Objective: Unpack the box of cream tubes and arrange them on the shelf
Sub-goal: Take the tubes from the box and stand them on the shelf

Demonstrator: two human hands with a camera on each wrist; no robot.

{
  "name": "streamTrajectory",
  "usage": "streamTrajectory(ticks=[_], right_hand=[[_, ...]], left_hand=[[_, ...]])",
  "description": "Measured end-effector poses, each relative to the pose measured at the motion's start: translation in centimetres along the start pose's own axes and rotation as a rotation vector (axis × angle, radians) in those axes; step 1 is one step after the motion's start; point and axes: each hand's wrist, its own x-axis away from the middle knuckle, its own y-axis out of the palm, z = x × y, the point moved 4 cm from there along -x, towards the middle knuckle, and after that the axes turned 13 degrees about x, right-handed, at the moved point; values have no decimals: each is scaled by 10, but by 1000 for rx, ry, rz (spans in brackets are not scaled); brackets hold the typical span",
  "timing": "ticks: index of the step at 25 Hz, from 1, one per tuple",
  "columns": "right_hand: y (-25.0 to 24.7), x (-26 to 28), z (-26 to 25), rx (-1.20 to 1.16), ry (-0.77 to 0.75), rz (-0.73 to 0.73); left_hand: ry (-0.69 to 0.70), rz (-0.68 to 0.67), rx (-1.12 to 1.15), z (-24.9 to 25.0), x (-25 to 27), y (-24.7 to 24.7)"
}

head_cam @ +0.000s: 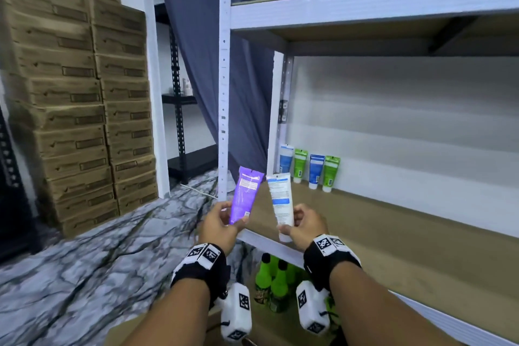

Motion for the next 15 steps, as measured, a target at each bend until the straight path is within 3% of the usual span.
streamTrajectory(ticks=[6, 15], right_hand=[[-60, -27, 30, 36, 76, 42], [-116, -60, 97, 227, 219, 30]], left_hand=[[-33, -170, 35, 10, -24, 84], [-110, -418, -261, -15, -57, 198]])
